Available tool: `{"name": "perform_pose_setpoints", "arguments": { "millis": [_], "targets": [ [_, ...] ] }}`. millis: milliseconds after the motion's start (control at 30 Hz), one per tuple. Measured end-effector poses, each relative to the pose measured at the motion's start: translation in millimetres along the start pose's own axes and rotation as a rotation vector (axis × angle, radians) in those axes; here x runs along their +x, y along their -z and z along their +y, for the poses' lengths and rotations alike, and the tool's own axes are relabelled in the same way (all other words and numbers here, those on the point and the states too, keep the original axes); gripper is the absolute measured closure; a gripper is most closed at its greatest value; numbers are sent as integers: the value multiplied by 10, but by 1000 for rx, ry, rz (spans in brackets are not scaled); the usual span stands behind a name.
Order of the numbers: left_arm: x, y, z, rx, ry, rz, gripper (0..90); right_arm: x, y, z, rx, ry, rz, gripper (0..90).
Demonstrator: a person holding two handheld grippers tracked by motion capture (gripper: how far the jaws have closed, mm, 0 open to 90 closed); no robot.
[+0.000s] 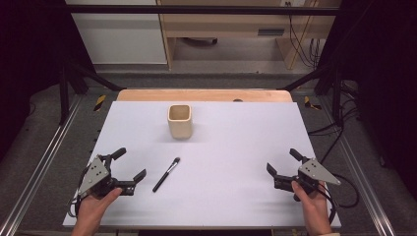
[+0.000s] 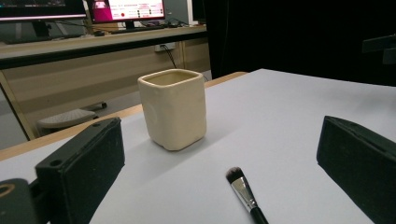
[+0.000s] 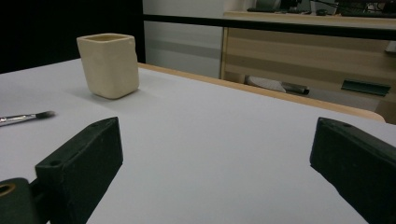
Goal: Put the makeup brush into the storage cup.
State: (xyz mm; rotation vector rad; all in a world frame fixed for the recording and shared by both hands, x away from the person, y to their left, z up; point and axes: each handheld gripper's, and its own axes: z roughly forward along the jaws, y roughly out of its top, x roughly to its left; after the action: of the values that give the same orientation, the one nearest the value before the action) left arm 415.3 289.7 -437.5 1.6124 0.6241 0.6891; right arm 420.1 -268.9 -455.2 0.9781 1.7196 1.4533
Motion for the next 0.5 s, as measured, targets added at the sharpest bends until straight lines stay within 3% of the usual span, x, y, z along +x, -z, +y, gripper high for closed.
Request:
{"name": "perform_pose_setpoints", "arguments": {
  "millis": [500],
  "targets": [
    [56,26,-21,51,36,15,10,38,-2,-10,9,34,-12,24]
  ]
}}
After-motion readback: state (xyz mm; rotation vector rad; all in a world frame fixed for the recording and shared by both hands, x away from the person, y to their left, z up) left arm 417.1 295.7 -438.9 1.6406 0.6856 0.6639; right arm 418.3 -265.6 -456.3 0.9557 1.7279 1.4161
